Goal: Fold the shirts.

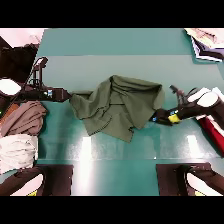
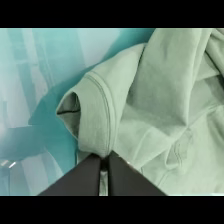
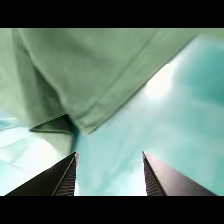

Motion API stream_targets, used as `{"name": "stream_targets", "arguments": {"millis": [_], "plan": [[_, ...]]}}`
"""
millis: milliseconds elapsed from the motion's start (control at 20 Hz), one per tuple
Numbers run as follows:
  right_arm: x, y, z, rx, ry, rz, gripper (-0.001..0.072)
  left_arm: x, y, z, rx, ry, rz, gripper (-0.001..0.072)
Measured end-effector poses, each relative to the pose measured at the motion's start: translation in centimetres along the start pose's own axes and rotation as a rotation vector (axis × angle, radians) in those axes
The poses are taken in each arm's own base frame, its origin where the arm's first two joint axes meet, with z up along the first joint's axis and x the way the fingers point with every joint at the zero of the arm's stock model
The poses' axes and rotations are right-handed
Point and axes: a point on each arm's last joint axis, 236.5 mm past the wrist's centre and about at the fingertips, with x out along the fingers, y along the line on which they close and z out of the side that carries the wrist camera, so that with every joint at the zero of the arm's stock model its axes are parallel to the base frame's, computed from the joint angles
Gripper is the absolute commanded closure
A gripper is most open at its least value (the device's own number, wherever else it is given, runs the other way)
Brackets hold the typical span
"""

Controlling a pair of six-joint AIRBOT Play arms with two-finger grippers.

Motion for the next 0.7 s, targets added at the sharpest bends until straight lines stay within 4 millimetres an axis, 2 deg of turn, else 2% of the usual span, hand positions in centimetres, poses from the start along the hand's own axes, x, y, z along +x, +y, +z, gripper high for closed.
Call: {"name": "stream_targets", "arguments": {"millis": [100, 250, 600, 700], "plan": [[2.0, 0.6, -1.1, 0.012, -0.001, 0.029, 0.0234, 0.0, -0.1, -0.2, 0.0, 0.009, -0.003, 0.0677], [4.2, 1.0, -1.7, 0.043, -0.032, 0.05, 0.0246, 0.0, -0.2, -0.5, 0.0, 0.023, -0.007, 0.0678], [6.4, 1.4, -0.7, 0.13, -0.084, 0.086, 0.0274, 0.0, -0.3, -0.8, 0.0, 0.033, -0.011, 0.0678], [7.0, 1.8, -0.3, 0.133, -0.073, 0.086, 0.0503, 0.0, -0.3, -0.8, 0.0, 0.035, -0.012, 0.0678]]}}
